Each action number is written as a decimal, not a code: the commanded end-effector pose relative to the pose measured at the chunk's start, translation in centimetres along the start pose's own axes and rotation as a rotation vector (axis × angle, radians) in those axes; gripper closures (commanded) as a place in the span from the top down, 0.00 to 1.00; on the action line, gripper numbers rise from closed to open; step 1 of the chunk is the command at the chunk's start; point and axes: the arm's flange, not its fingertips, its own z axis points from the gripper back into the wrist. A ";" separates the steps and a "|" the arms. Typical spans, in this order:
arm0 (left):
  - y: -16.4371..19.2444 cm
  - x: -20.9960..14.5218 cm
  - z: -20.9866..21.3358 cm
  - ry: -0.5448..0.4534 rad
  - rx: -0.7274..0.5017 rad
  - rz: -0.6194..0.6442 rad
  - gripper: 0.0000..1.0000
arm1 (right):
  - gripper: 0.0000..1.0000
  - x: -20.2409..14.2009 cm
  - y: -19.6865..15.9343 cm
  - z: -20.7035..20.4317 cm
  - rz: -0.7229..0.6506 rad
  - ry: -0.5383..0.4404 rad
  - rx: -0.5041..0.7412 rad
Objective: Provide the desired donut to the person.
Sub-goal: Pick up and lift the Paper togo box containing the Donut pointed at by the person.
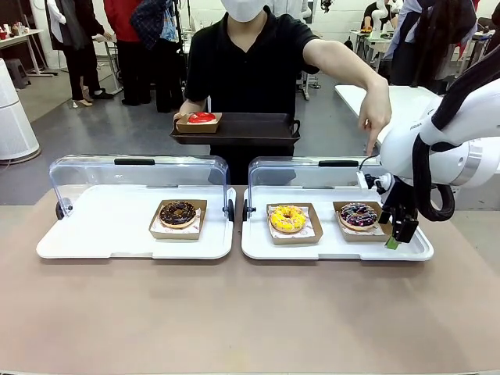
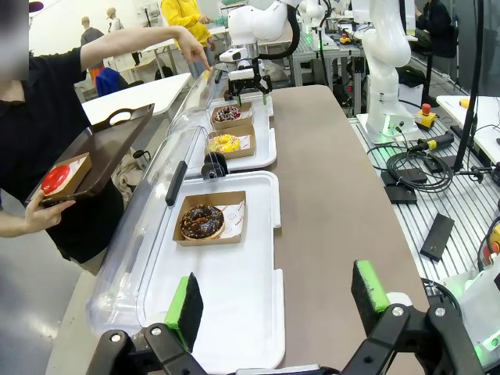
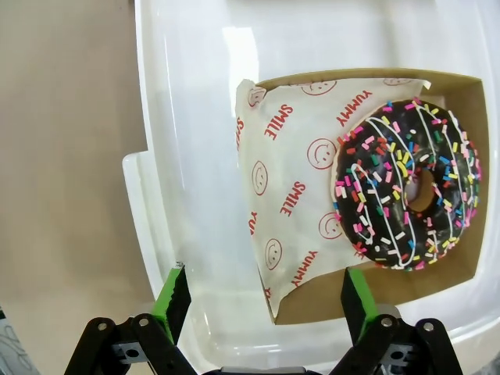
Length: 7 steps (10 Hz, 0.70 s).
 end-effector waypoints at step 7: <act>-0.2 0.1 0.1 0.002 -0.008 0.000 1.00 | 0.41 -0.6 -1.4 -1.1 0.021 0.009 0.007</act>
